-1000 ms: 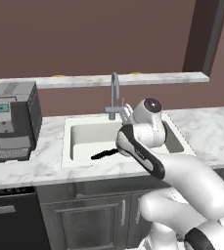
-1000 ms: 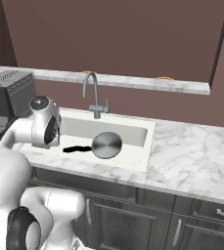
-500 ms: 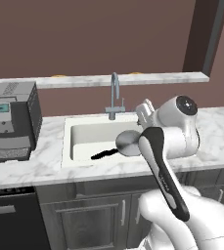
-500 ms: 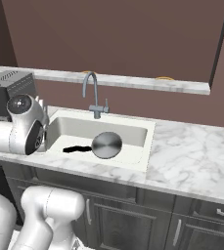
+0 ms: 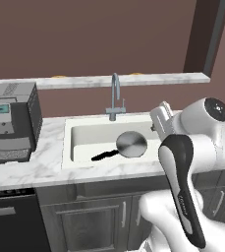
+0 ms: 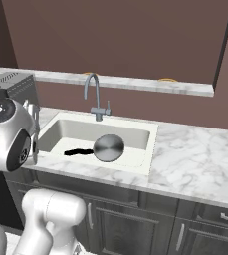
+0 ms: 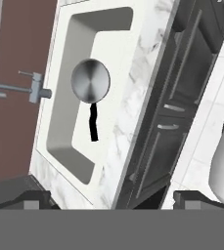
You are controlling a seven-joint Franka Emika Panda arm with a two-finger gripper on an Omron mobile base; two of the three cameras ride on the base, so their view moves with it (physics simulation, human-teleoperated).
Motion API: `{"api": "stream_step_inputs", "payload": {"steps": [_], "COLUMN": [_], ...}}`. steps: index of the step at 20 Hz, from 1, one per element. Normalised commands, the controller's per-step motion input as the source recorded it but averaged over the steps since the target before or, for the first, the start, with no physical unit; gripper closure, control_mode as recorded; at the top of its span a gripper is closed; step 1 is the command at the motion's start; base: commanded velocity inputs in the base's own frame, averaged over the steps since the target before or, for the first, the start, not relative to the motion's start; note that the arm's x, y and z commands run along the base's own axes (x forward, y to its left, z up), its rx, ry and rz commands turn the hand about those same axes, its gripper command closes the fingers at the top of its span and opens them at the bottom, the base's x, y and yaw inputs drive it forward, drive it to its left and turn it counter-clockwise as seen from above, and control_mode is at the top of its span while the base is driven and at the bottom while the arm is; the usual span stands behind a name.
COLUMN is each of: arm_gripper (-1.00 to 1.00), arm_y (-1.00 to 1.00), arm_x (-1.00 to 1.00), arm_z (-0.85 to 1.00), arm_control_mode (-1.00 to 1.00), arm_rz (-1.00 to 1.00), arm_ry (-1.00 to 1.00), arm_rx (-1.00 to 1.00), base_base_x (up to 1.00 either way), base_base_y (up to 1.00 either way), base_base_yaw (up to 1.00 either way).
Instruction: Move the pot and pan from the stove into the sink.
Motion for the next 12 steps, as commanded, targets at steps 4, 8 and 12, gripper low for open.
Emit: {"api": "stream_step_inputs", "payload": {"steps": [4,8,12], "arm_gripper": [-1.00,-1.00,-1.00], "arm_y": [0.00,0.00,-0.02], "arm_x": [0.00,0.00,-0.33], "arm_z": [0.00,0.00,-0.10], "arm_control_mode": [-1.00,-1.00,-1.00], "arm_rz": [0.00,0.00,0.00], "arm_ry": [0.00,0.00,0.00], "arm_rx": [0.00,0.00,0.00], "base_base_x": [0.00,0.00,0.00], "base_base_y": [0.00,0.00,0.00], "base_base_yaw": [0.00,0.00,0.00]}}
